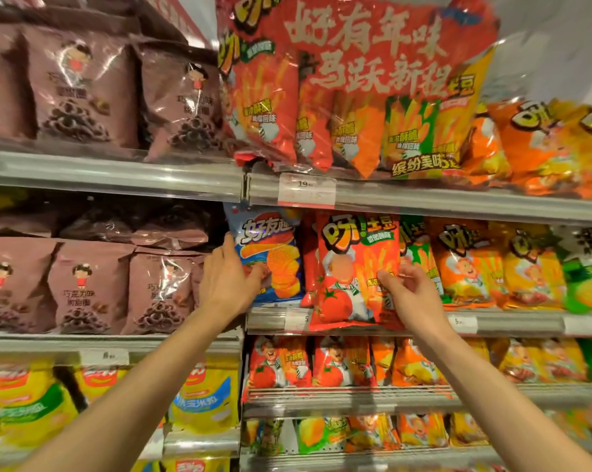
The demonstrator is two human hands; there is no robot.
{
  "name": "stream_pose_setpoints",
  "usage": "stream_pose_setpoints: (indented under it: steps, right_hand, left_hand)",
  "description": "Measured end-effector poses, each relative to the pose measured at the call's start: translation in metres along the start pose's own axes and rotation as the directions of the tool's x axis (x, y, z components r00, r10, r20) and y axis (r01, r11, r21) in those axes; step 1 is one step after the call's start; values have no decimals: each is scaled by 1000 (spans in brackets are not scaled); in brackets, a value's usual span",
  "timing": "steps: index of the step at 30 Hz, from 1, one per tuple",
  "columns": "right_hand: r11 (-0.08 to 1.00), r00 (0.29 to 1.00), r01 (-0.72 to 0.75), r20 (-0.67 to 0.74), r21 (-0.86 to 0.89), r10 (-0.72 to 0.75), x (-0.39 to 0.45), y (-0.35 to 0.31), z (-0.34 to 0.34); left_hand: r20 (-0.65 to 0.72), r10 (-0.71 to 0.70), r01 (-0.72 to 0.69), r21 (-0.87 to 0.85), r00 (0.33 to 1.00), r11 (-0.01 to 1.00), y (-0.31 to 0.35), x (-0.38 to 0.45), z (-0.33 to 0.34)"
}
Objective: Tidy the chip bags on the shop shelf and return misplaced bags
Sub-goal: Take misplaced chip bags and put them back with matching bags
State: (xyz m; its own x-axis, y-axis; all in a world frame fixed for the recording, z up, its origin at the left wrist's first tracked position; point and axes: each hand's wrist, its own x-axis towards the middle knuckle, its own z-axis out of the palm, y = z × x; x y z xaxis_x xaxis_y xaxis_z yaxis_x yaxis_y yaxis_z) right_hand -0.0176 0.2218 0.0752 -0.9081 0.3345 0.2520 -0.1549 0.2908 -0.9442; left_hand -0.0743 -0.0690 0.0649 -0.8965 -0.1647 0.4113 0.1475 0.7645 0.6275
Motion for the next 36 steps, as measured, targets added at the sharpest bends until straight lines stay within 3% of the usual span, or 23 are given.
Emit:
stream_pose_setpoints:
  steps: [4, 7, 13, 19, 25, 36]
  right_hand:
    - [999, 999, -50, -14, 3, 50, -2, 7, -3]
    - [998, 999, -52, -3, 24, 52, 0, 10, -5]
    - [998, 999, -44, -2, 35, 44, -4, 9, -6]
    - [1000, 999, -15, 30, 7, 15, -13, 7, -9]
    - [998, 998, -9, 57, -60, 13, -13, 4, -11]
    - [990, 989, 84, 133, -117, -68, 7, -50, 95]
  left_hand:
    - [-65, 61, -59, 23, 996, 998, -5, 4, 5]
    - [-92, 120, -130, -117, 989, 985, -3, -1, 8]
    - [-3, 53, -51, -288, 999, 956, -1, -5, 6]
    - [-161, 13, -80, -419, 987, 904, 8, -10, -6]
    - [-173, -32, -69, -545, 984, 835, -5, -32, -30]
    - [-239, -123, -25, -535, 963, 844, -52, -78, -98]
